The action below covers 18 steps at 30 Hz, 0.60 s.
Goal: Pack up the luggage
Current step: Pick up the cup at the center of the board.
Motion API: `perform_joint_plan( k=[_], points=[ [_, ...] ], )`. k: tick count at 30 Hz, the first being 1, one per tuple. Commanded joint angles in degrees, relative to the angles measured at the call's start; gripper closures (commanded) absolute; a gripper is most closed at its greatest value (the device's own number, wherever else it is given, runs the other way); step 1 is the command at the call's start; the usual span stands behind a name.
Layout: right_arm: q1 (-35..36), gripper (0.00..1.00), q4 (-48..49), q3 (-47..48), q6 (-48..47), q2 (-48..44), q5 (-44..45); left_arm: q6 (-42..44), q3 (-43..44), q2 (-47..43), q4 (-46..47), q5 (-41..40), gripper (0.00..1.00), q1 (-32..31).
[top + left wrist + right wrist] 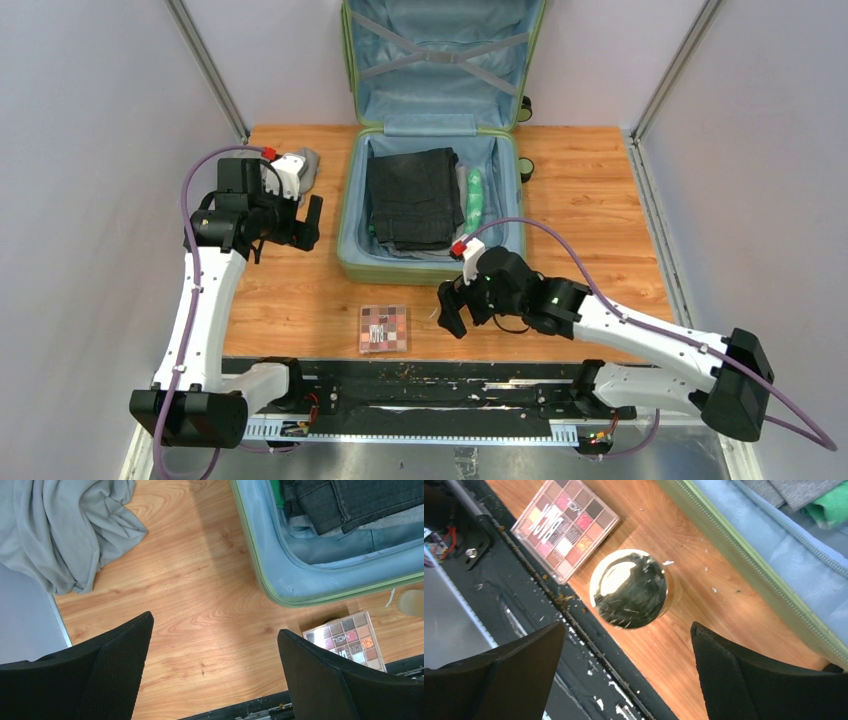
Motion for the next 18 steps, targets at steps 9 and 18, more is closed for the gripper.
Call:
perform_joint_plan(
  k=[9,18],
  points=[
    [1.31,0.36,10.15,1.68,0.48,11.66,9.17,-0.37,0.05,-1.64,-0.83,1.56,0.00,0.32],
    [0.86,0.91,-0.34,8.82,0.02,6.33,14.35,0.46,0.54,-2.01,-0.76,3.15,0.00,0.32]
  ],
)
